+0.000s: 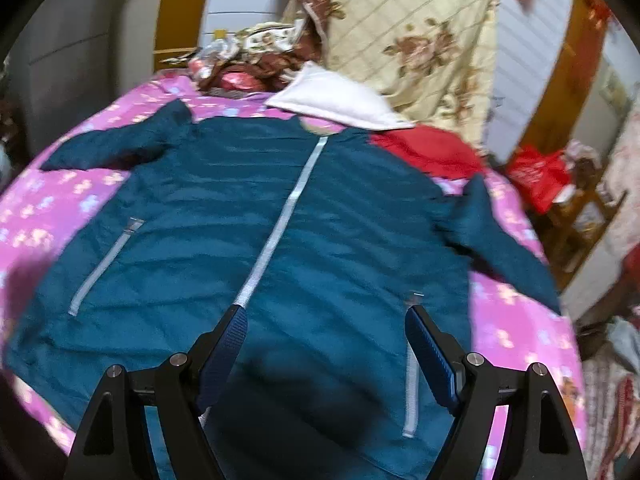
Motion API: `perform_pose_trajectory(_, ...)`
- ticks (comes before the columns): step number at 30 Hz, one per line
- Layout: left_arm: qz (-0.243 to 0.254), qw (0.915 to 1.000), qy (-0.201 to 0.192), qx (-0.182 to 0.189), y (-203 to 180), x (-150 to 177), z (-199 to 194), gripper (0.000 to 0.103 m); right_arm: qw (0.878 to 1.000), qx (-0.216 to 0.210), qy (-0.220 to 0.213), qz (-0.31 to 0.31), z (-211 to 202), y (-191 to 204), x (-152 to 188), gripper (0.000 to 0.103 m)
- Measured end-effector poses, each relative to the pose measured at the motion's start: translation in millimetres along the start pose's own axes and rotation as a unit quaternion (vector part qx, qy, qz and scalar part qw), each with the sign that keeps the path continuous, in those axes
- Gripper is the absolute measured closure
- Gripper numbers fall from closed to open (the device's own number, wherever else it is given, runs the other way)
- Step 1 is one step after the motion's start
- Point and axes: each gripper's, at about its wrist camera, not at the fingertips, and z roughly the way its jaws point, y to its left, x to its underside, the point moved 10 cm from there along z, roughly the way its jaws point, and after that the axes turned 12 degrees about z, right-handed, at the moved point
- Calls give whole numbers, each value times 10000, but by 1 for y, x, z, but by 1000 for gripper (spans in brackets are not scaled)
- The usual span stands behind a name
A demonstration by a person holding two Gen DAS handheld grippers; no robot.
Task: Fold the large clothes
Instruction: 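Grasp the teal sleeve with the left tool and fold it onto the body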
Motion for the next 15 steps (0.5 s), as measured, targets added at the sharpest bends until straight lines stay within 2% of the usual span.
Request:
perform_pose_trajectory(4, -365, 9992, 155, 99, 29, -24, 34, 24, 9996, -211, 150, 126, 16, 10, -4, 24)
perform_pose_trajectory(7, -703, 9964, 216, 419, 44, -44, 65, 24, 9987, -358, 203, 298, 27, 10, -5, 24)
perform_pose_trajectory(9, -1062, 9913, 300, 720, 57, -58, 91, 24, 9979, -420, 214, 453, 34, 6, -5, 24)
perform_pose_trajectory(12, -1820, 9747, 462, 1217, 78, -70, 130, 24, 9967, -442, 188, 650, 41, -2, -8, 24)
perform_pose_trajectory(15, -2562, 9515, 508, 1627, 95, -79, 164, 24, 9961, -385, 118, 781, 46, -10, -12, 24)
